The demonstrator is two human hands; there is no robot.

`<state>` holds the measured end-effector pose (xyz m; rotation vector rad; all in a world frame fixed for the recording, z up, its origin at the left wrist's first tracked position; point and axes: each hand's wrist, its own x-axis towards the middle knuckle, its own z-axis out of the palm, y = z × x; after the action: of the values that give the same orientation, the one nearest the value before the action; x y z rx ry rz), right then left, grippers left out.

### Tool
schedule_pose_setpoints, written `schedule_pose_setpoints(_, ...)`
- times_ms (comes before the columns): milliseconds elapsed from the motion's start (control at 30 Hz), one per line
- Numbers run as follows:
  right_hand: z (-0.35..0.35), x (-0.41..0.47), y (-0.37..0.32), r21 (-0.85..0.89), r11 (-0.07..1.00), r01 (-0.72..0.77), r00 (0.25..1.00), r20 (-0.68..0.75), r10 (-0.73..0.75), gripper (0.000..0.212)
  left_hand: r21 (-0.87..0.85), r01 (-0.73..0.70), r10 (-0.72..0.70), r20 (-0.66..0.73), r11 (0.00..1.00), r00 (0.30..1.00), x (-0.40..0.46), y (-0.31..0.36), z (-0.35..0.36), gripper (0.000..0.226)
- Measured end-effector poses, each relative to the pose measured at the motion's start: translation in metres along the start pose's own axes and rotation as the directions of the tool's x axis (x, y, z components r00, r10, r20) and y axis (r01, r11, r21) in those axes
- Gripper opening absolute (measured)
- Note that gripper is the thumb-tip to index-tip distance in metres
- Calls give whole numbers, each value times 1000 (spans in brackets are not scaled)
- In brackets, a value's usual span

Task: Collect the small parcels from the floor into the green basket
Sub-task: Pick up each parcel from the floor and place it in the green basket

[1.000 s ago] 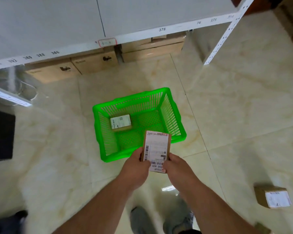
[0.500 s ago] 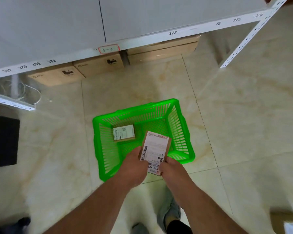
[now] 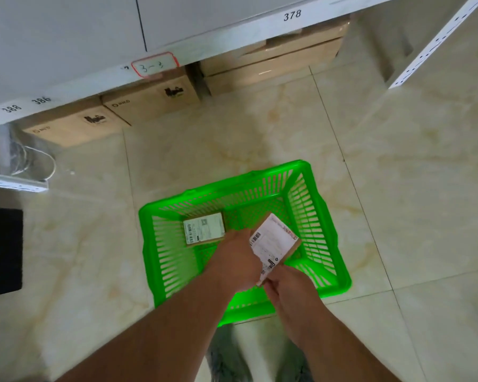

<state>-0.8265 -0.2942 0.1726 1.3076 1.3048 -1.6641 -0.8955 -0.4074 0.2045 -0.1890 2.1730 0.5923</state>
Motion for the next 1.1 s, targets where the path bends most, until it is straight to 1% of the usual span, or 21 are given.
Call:
schedule_pose_setpoints(67,13,25,5,233,972,-38,999,18,35,23,99,-35,36,-3,994,999,30,-2,6,41)
schedule_pose_setpoints(133,26,54,10,460,886,-65,998,54,45,25,194,-80,82,-3,978,997,59,-4,14,40)
schedule_pose_setpoints(167,33,67,11,526,848,-70,997,71,39,27,233,-98,102,-4,967,995,73,-7,18,39)
schedule_pose_setpoints(267,51,111,16,598,800,-51,997,82,2,29,339,-136,152,-21,931,988,117,-20,30,41)
schedule_pose_setpoints(500,86,194,29,689,724,-24,997,71,-35,24,477,-143,211,-92,867,973,194,-57,44,46)
schedule_pose_setpoints(600,100,210,36,697,716,-47,994,101,-32,31,488,-120,188,-93,865,978,211,-74,47,50)
schedule_pose_setpoints(667,107,214,35,679,732,-59,993,115,-27,33,472,-99,178,-124,876,976,213,-83,47,52)
schedule_pose_setpoints(767,112,214,28,640,766,-55,989,143,-49,56,460,-84,205,-222,884,953,198,-95,47,53)
schedule_pose_setpoints(833,111,208,23,602,796,-71,987,155,-29,61,425,-84,212,-263,901,941,178,-103,50,52)
schedule_pose_setpoints(933,101,190,18,532,841,-103,991,126,41,64,357,-66,156,-229,932,961,142,-116,59,46)
schedule_pose_setpoints(1000,88,173,17,513,847,-141,989,107,100,66,318,-11,70,-176,948,982,119,-123,66,44)
schedule_pose_setpoints(1100,68,139,16,497,850,-172,985,101,140,67,291,84,-58,-95,953,994,85,-120,73,48)
